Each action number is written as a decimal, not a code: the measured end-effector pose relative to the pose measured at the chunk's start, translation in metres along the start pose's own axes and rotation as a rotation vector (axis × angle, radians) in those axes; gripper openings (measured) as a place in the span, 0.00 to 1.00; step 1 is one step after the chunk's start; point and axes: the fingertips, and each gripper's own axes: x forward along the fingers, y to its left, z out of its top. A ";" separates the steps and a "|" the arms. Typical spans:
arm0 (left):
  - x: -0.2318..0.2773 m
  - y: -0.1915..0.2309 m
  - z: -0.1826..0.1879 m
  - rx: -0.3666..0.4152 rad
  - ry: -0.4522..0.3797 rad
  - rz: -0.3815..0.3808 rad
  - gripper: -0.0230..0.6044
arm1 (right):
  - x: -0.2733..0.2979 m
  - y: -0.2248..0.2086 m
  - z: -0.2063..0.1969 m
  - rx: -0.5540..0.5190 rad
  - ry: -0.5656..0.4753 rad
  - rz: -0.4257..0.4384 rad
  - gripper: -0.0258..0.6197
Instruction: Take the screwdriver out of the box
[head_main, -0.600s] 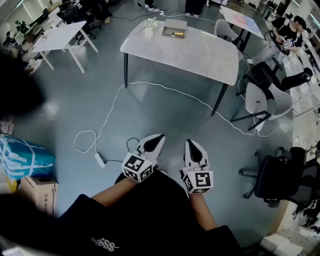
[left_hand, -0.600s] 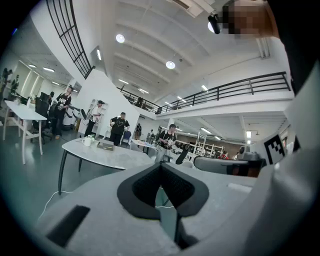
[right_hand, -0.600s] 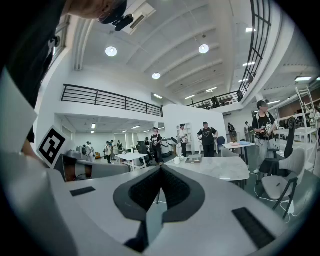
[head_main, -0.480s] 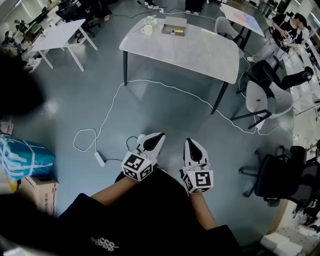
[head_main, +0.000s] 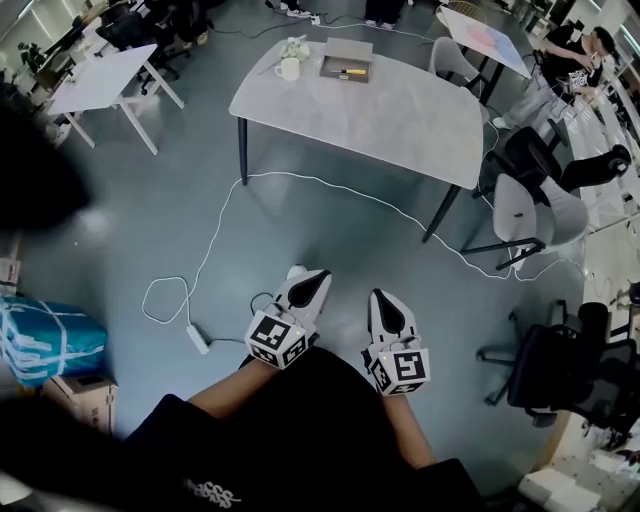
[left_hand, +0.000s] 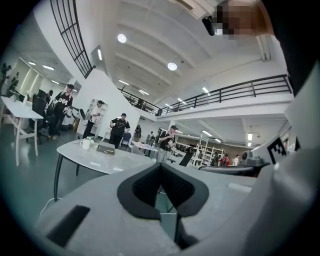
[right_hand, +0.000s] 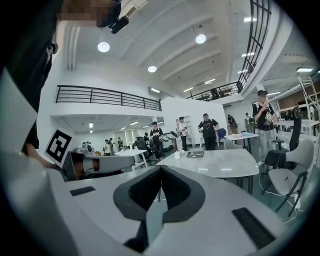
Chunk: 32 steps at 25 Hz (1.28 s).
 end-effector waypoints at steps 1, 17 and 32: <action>0.010 0.012 0.003 -0.013 -0.002 -0.008 0.06 | 0.015 -0.004 0.001 -0.002 0.010 0.000 0.06; 0.153 0.266 0.082 -0.069 0.033 0.031 0.06 | 0.296 -0.062 0.057 -0.030 0.161 0.009 0.06; 0.230 0.361 0.128 -0.084 0.016 -0.021 0.06 | 0.422 -0.095 0.089 0.025 0.159 -0.003 0.06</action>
